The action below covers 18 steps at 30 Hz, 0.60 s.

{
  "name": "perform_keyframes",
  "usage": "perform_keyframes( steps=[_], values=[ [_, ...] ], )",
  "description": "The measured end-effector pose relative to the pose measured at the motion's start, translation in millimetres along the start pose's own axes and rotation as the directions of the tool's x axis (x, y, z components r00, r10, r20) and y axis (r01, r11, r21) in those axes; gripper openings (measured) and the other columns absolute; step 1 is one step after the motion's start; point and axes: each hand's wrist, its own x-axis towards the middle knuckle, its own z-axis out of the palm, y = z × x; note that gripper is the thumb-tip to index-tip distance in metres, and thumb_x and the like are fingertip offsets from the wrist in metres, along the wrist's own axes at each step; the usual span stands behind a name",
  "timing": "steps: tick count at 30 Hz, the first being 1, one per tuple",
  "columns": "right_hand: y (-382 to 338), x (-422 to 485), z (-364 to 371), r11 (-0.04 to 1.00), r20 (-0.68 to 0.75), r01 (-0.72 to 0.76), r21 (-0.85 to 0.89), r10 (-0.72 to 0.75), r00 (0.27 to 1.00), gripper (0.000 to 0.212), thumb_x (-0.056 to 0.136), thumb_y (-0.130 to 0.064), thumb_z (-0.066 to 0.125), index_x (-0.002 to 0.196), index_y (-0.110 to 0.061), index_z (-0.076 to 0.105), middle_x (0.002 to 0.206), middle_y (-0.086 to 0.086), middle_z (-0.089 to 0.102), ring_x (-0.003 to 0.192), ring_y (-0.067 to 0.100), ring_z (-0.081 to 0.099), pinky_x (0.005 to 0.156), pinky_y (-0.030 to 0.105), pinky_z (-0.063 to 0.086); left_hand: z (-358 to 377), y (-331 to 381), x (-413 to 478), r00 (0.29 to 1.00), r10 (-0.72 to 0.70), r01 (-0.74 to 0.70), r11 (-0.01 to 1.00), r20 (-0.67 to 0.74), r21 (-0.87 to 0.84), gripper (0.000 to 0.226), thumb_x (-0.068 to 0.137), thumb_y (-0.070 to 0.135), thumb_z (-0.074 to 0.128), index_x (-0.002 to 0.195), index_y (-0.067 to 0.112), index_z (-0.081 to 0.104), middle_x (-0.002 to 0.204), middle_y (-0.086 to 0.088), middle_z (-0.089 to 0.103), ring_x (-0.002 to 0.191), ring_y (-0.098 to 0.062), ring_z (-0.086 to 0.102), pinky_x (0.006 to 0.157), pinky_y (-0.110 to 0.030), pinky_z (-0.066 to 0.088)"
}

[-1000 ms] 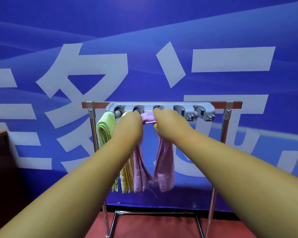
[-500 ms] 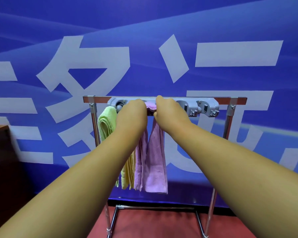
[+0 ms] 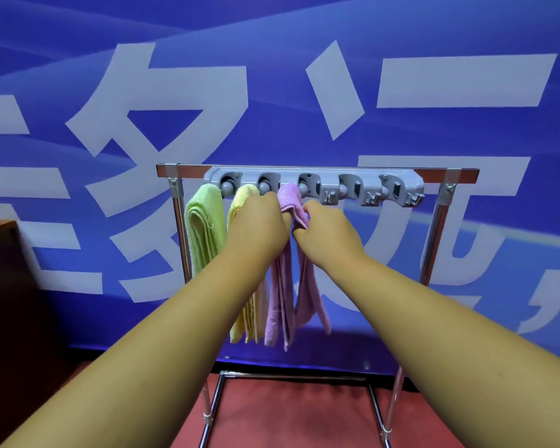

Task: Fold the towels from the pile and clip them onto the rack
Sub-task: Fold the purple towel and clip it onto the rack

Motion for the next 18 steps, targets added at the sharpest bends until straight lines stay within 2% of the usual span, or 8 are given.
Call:
perform_keyframes(
  steps=[2,6,9,11,14,18],
  values=[
    [8.3,-4.9,10.4,0.999,0.014,0.004,-0.05,-0.003,1.0,0.017,0.092,-0.034,0.061,0.103,-0.022,0.054,0.1,0.0,0.061,0.09,0.032,0.06,0.068,0.039,0.048,9.5,-4.7,-4.9,0.998,-0.043,0.046,0.995,0.046,-0.086,0.014,0.097,0.022,0.054,0.091,0.01,0.053,0.083,-0.008,0.053,0.078,-0.032,0.052,0.065,-0.036,0.035],
    [31.7,-19.4,37.3,0.995,0.087,-0.055,-0.082,0.062,0.994,0.019,0.088,-0.037,0.059,0.1,-0.022,0.057,0.098,0.001,0.058,0.091,0.034,0.061,0.073,0.043,0.056,38.5,-21.8,-24.6,0.979,-0.14,0.167,0.967,0.146,-0.192,0.024,0.092,0.031,0.053,0.094,0.009,0.062,0.088,-0.01,0.064,0.08,-0.031,0.058,0.069,-0.035,0.043],
    [51.4,-31.3,58.1,0.989,0.168,-0.126,-0.076,0.137,0.976,0.022,0.086,-0.035,0.057,0.099,-0.02,0.066,0.094,0.005,0.063,0.089,0.037,0.064,0.071,0.039,0.056,61.9,-31.2,-47.5,0.954,-0.182,0.229,0.956,0.24,-0.184,0.03,0.09,0.036,0.053,0.086,0.009,0.065,0.091,-0.017,0.071,0.091,-0.04,0.068,0.072,-0.037,0.046],
    [62.9,-38.8,71.7,0.987,0.2,-0.157,-0.042,0.162,0.966,0.023,0.085,-0.033,0.057,0.1,-0.019,0.068,0.094,0.007,0.068,0.091,0.037,0.067,0.073,0.039,0.059,76.1,-35.8,-64.1,0.923,-0.228,0.288,0.944,0.309,-0.162,0.03,0.096,0.03,0.059,0.09,0.003,0.068,0.098,-0.024,0.073,0.097,-0.042,0.068,0.077,-0.039,0.049],
    [75.5,-49.8,89.0,0.979,0.224,-0.205,0.003,0.199,0.954,0.025,0.085,-0.028,0.06,0.109,-0.021,0.063,0.098,0.009,0.07,0.094,0.038,0.068,0.078,0.044,0.062,99.6,-46.3,-86.4,0.882,-0.278,0.353,0.925,0.382,-0.141,0.03,0.096,0.027,0.062,0.098,-0.002,0.071,0.103,-0.025,0.074,0.102,-0.042,0.07,0.082,-0.04,0.053],
    [90.2,-60.0,106.7,0.972,0.208,-0.234,0.012,0.227,0.951,0.03,0.089,-0.018,0.059,0.118,-0.018,0.052,0.096,0.015,0.067,0.09,0.042,0.068,0.075,0.043,0.059,119.9,-53.3,-106.6,0.847,-0.308,0.385,0.917,0.434,-0.1,0.027,0.092,0.025,0.06,0.095,0.001,0.073,0.099,-0.022,0.075,0.098,-0.04,0.072,0.082,-0.041,0.058]
  ],
)
